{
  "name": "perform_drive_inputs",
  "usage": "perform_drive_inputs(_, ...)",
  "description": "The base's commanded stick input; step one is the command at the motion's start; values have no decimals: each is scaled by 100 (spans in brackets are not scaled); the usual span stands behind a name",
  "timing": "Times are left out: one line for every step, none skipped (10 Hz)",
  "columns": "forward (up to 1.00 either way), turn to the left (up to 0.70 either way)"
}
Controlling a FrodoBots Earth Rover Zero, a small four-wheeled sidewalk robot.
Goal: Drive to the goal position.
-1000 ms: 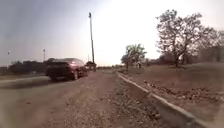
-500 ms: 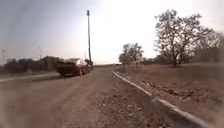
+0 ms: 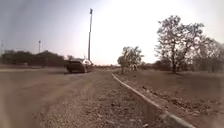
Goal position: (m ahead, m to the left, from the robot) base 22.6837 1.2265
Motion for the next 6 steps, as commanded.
perform_drive_inputs(70, 35)
perform_drive_inputs(70, 35)
perform_drive_inputs(70, 35)
perform_drive_inputs(70, 35)
perform_drive_inputs(70, 35)
perform_drive_inputs(70, 24)
